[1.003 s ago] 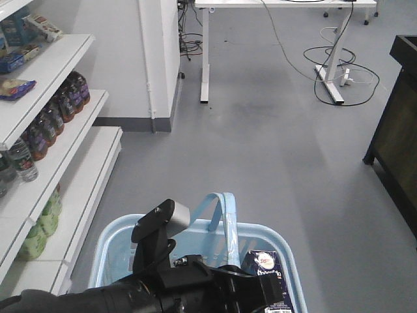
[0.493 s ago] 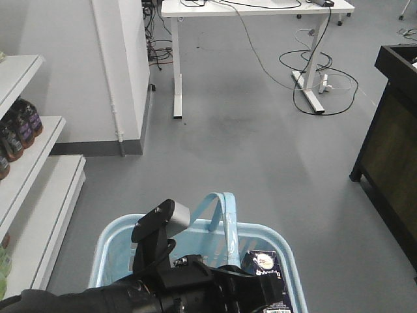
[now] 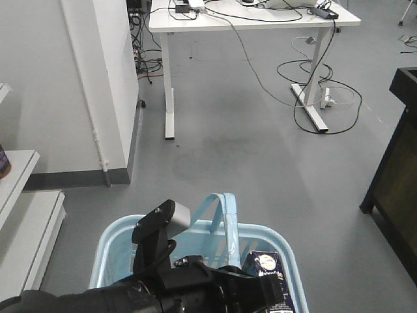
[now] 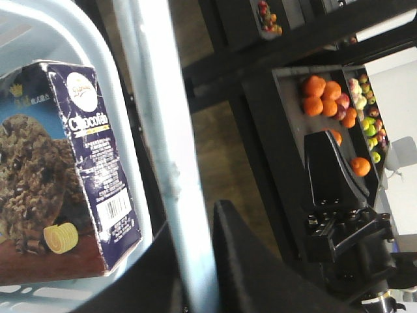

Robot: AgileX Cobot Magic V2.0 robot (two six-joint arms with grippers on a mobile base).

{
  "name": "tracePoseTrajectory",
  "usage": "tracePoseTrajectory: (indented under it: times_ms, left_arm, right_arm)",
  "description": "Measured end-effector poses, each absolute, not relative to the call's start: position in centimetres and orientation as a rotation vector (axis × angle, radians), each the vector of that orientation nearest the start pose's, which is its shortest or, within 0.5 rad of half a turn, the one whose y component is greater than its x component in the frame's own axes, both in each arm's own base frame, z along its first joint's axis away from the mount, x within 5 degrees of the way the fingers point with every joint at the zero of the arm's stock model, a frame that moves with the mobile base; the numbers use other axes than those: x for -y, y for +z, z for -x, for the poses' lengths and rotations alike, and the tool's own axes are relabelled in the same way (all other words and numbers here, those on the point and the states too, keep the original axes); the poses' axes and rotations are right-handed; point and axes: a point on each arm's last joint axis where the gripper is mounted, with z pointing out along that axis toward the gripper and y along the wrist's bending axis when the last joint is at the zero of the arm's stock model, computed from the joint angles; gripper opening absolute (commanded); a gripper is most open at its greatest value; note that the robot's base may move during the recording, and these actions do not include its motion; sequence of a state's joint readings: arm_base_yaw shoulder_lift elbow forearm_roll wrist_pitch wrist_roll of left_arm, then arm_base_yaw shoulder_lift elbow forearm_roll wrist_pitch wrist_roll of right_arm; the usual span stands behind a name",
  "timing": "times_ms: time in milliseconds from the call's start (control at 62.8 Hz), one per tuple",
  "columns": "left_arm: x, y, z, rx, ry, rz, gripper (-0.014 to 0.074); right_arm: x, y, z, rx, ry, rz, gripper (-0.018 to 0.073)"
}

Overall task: Left arm holds basket, right arm returns cookies
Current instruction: 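Turn past the desk area carrying the basket with the left gripper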

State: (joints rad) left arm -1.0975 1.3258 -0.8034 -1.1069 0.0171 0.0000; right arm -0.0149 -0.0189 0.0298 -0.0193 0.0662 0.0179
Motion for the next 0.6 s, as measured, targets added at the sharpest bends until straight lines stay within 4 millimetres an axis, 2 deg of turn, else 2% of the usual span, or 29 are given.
tracePoseTrajectory:
  times_ms: [605]
  left_arm:
    - [25.68,28.16,-12.99,-2.317,-1.316,0.0,-0.0006]
  right_arm:
    - [0.1,19.82,-5.62,-1.561,-0.014,-0.012,-0.0006]
